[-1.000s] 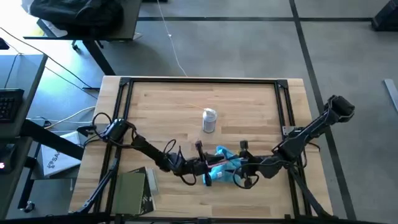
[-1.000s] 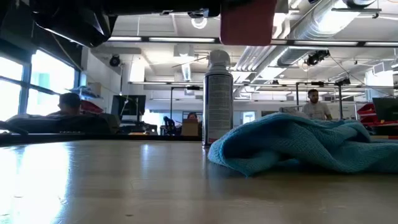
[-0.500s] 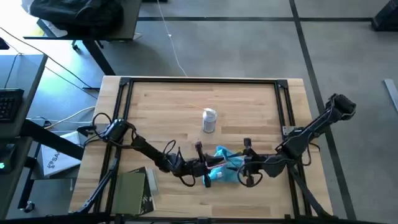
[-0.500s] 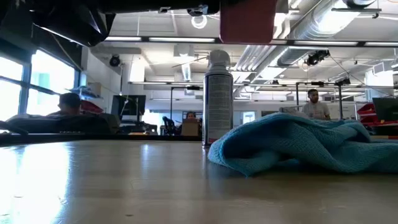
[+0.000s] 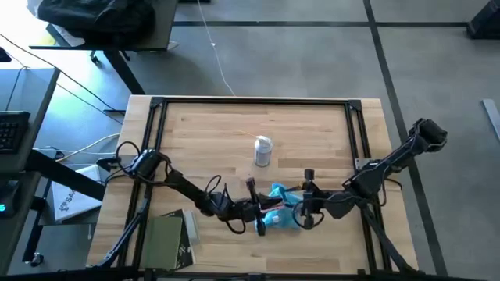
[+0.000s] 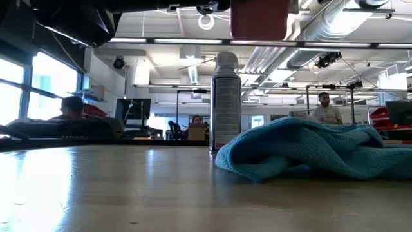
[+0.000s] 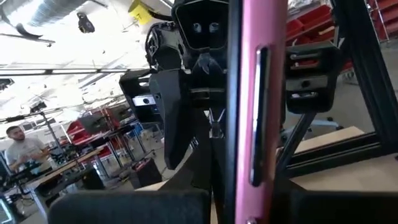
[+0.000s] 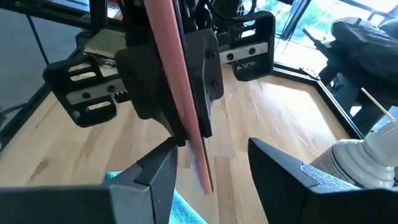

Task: Apply microfiber cloth
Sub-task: Wipe the pink cellphone with a blue microfiber cloth

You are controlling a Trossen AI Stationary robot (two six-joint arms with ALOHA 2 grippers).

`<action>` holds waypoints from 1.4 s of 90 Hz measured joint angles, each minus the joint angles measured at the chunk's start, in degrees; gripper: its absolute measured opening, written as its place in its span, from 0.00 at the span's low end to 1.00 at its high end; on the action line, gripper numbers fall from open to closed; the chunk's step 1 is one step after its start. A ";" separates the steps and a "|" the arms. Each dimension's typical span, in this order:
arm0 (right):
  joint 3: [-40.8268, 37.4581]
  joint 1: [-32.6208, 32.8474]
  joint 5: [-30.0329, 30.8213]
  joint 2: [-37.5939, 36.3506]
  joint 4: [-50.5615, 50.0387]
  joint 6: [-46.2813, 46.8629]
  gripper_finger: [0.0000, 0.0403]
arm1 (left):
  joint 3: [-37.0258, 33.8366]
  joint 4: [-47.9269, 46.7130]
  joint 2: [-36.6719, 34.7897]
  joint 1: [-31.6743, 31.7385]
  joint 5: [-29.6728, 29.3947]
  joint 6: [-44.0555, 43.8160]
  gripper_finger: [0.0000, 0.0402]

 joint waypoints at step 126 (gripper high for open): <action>0.02 1.73 3.10 0.51 1.01 0.85 0.41 | -0.07 0.92 0.02 0.72 -2.51 0.88 0.00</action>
